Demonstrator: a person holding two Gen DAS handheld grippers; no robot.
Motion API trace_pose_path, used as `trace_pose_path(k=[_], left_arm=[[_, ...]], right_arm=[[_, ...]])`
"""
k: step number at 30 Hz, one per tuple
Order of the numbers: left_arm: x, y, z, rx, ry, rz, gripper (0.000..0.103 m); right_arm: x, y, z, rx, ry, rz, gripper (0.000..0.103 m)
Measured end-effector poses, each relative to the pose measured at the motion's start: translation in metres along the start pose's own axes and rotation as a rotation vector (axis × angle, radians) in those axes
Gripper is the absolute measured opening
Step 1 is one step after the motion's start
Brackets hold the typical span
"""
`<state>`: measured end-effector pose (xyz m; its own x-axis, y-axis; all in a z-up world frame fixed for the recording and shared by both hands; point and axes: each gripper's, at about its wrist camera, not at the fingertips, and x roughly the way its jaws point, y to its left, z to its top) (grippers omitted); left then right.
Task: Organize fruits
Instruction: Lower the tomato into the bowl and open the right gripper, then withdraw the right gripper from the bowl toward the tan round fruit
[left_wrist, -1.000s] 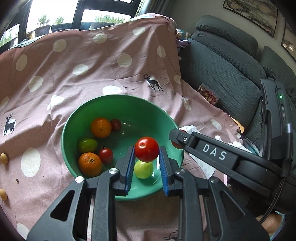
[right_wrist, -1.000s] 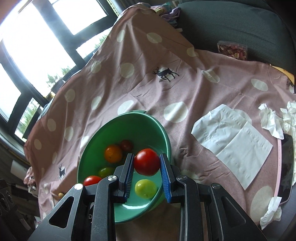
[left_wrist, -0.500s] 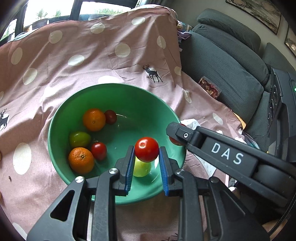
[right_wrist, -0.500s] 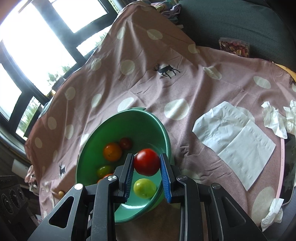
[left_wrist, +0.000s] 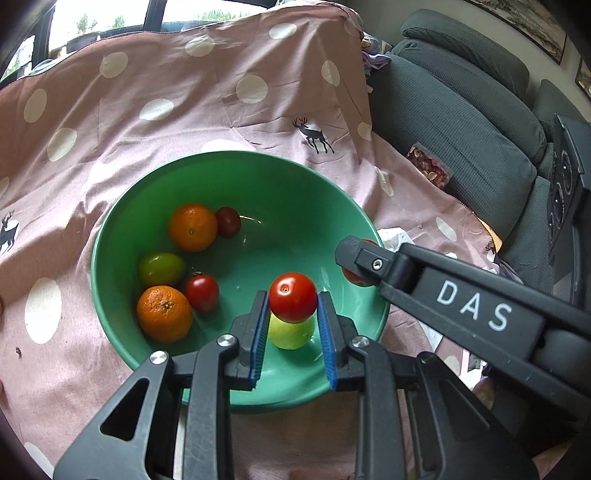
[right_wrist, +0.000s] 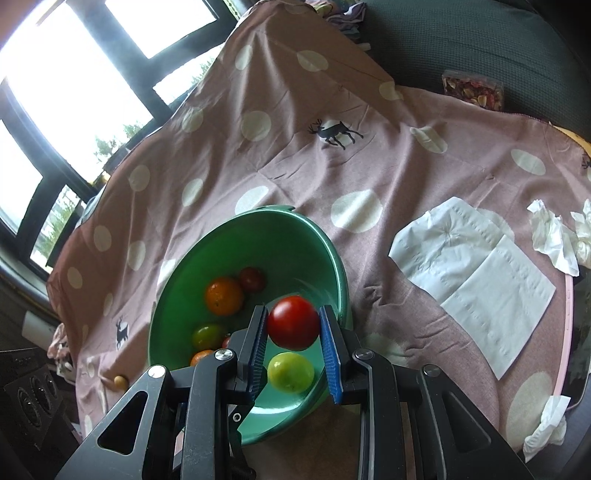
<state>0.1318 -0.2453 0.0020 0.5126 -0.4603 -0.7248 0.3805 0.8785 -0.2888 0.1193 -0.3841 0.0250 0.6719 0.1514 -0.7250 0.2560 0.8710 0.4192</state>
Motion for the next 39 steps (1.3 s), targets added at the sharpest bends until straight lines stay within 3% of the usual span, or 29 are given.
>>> trace_pose_path(k=[24,32,39], left_arm=[[0.004,0.005,-0.004,-0.009,0.000,0.032,0.025],[-0.017,0.009,-0.001,-0.018,-0.037,0.039,0.033],[-0.051,0.027,-0.002,-0.045,-0.090,0.090,0.041]], right_arm=[[0.002,0.006,-0.002,-0.032,0.000,-0.013,0.030],[-0.004,0.013,-0.002,-0.044,-0.030,0.037,0.030],[-0.010,0.017,-0.002,-0.048,-0.058,0.062,0.039]])
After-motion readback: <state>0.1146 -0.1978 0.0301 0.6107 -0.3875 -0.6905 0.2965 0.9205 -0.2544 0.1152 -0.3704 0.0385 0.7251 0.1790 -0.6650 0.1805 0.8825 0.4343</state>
